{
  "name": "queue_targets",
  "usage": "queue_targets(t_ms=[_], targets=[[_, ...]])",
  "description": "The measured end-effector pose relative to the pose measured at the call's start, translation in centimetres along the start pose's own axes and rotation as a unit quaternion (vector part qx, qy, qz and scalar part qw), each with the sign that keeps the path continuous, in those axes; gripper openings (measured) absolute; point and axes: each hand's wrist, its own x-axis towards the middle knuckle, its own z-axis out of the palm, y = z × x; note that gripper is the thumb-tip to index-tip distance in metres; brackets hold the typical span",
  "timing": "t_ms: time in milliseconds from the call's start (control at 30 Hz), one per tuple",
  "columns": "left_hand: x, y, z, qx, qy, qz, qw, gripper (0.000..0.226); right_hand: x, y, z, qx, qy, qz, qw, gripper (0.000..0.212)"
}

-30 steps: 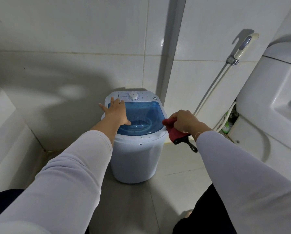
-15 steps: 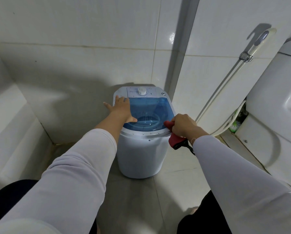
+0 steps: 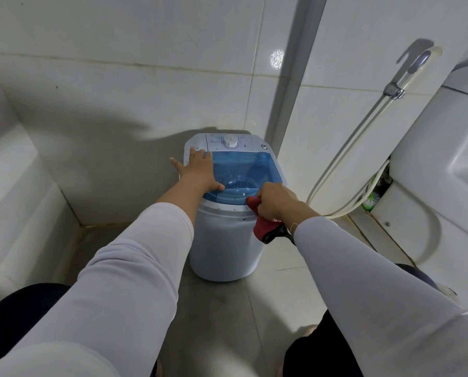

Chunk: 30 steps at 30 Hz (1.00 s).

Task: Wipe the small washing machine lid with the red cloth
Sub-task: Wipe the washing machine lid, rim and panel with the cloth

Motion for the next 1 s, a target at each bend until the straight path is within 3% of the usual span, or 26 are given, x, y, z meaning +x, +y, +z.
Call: queue_targets(t_ms=[533,700,833,1000], targets=[[0.5,-1.1,0.3,-0.021,0.002,0.025,0.999,0.107,0.0,-6.6,1.1,-0.048,0.017,-0.087,0.995,0.034],[0.3,-1.2,0.3,-0.042,0.003,0.017,0.999,0.104,-0.1,-7.3,0.9,-0.050,-0.026,-0.128,0.990,0.035],[-0.2,-1.3,0.6,-0.104,0.015,0.002,0.994,0.107,0.7,-5.1,-2.1,-0.066,-0.105,-0.148,0.981,0.029],[-1.6,-1.6,1.7,-0.233,0.076,-0.074,0.967,0.098,2.3,-1.5,-7.7,-0.052,-0.077,-0.137,0.986,0.027]])
